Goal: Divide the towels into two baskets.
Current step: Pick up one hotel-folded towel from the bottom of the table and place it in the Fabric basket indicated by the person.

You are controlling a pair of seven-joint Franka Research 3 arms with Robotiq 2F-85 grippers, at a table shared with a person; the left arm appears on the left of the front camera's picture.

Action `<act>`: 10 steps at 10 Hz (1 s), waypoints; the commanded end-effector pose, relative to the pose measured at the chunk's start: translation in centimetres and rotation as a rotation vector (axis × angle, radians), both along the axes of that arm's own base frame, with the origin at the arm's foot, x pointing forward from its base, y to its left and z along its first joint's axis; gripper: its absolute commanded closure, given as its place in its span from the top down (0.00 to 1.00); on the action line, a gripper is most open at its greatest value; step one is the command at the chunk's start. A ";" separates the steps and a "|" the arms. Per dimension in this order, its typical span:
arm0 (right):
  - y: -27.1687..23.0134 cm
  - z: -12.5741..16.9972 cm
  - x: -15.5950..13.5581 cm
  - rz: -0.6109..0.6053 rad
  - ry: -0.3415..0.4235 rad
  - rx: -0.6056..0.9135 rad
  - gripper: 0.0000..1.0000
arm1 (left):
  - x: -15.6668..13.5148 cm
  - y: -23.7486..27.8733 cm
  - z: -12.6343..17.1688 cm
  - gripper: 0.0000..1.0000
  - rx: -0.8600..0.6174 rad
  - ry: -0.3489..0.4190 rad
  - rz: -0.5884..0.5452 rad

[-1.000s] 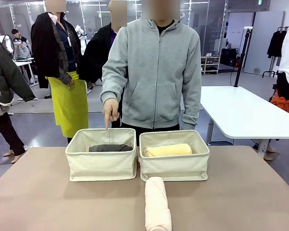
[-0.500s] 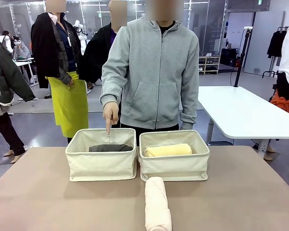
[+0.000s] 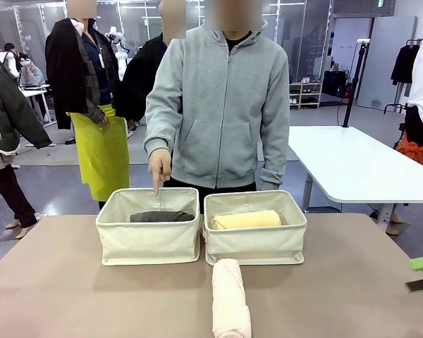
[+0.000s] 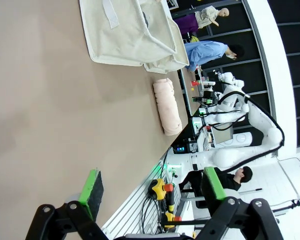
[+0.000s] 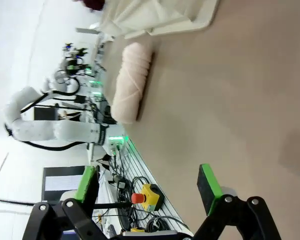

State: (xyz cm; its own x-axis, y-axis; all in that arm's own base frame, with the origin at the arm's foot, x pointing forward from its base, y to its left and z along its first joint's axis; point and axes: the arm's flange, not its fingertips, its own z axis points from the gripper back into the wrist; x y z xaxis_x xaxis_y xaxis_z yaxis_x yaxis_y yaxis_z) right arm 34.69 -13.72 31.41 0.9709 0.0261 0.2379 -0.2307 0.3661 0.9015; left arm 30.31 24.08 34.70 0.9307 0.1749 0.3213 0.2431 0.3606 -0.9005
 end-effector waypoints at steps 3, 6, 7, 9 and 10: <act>14.8 1.2 0.3 0.008 0.147 -0.171 1.00 | -0.2 0.2 0.2 1.00 0.004 0.006 0.002; 22.5 1.2 0.9 -0.014 0.161 -0.226 1.00 | -0.2 0.2 0.2 1.00 0.004 0.006 0.002; 25.0 1.3 1.2 0.017 0.144 -0.235 1.00 | -0.2 0.2 0.2 1.00 0.004 0.006 0.002; 28.9 1.5 1.9 0.046 0.125 -0.290 1.00 | -0.2 0.2 0.2 1.00 0.004 0.006 0.002; 30.6 1.7 2.3 0.047 0.114 -0.318 1.00 | -0.2 0.2 0.2 1.00 0.004 0.006 0.002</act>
State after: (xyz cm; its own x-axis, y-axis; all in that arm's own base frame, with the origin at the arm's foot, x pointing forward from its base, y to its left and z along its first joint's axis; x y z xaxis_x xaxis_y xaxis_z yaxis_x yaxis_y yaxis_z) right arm 36.07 15.33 33.00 0.9823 0.1535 0.1074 -0.1782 0.5883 0.7887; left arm 30.30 24.10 34.69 0.9307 0.1754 0.3209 0.2425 0.3608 -0.9006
